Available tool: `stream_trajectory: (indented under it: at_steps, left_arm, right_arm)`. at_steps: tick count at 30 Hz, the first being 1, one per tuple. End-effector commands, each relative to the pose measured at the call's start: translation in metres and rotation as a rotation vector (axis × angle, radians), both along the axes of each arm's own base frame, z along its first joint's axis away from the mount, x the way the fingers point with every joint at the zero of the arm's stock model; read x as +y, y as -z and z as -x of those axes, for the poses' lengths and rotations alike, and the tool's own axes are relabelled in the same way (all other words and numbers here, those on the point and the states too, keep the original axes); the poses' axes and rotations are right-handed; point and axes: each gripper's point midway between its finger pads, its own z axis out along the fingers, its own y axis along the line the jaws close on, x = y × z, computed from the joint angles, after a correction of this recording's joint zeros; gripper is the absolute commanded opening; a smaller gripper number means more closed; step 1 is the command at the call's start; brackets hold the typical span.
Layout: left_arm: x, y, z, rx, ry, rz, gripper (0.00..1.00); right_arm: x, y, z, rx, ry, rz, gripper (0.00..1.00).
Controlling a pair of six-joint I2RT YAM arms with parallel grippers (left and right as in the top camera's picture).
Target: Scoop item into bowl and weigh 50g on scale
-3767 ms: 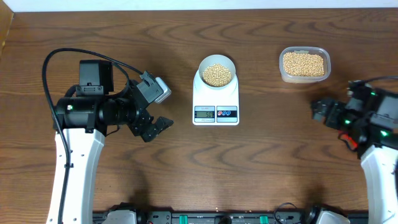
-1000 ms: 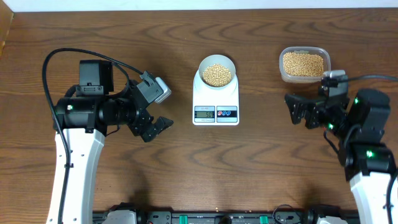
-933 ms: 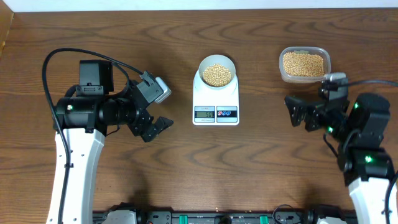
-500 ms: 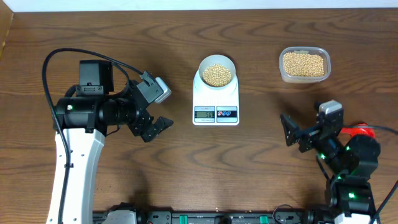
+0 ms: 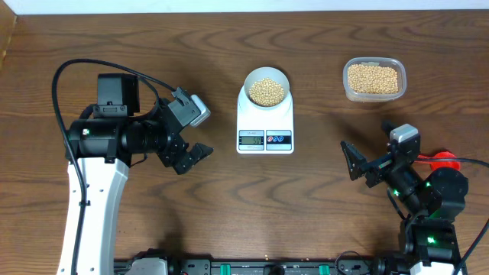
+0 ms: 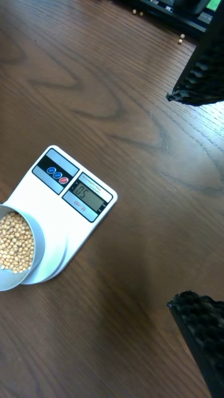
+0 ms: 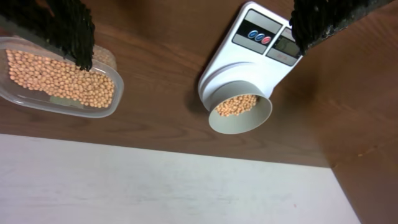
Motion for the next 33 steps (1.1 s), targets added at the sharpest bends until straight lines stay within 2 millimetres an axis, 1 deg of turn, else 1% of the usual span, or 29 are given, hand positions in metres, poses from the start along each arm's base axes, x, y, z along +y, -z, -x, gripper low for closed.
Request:
stream_trajectory:
  at_steps: [1, 4, 6, 10, 14, 16, 23, 26, 30, 33]
  left_arm:
    - [0.002, -0.004, -0.003, -0.019, 0.008, -0.010, 0.98]
    - [0.002, -0.004, -0.003, -0.019, 0.008, -0.010, 0.98]
    - [0.002, -0.004, -0.003, -0.019, 0.008, -0.010, 0.98]
    - [0.002, -0.004, -0.003, -0.019, 0.008, -0.010, 0.98]
    - [0.002, -0.004, -0.003, -0.019, 0.008, -0.010, 0.98]
    - [0.002, -0.004, -0.003, -0.019, 0.008, -0.010, 0.98]
    - [0.002, -0.004, -0.003, -0.019, 0.008, -0.010, 0.98]
    - [0.002, -0.004, -0.003, -0.019, 0.008, -0.010, 0.98]
    - [0.002, -0.004, -0.003, -0.019, 0.008, -0.010, 0.98]
    - [0.002, -0.004, -0.003, -0.019, 0.008, -0.010, 0.98]
  right_arm:
    - [0.005, 0.000, 0.003, -0.005, -0.032, 0.002, 0.99]
    - [0.006, 0.000, 0.004, -0.013, -0.042, 0.014, 0.99]
    - [0.011, -0.001, 0.007, -0.029, -0.080, 0.029, 0.99]
    - [0.015, -0.001, 0.008, -0.034, -0.097, 0.036, 0.99]
    - [0.029, -0.003, 0.015, -0.097, -0.163, 0.120, 0.99]
    - [0.032, -0.002, 0.018, -0.103, -0.172, 0.139, 0.99]
    - [0.034, -0.001, 0.025, -0.113, -0.138, 0.165, 0.99]
    - [0.035, 0.005, 0.031, -0.132, -0.134, 0.169, 0.99]
    - [0.034, 0.003, 0.039, -0.244, -0.127, 0.193, 0.99]
    - [0.034, 0.006, 0.043, -0.311, -0.124, 0.211, 0.99]
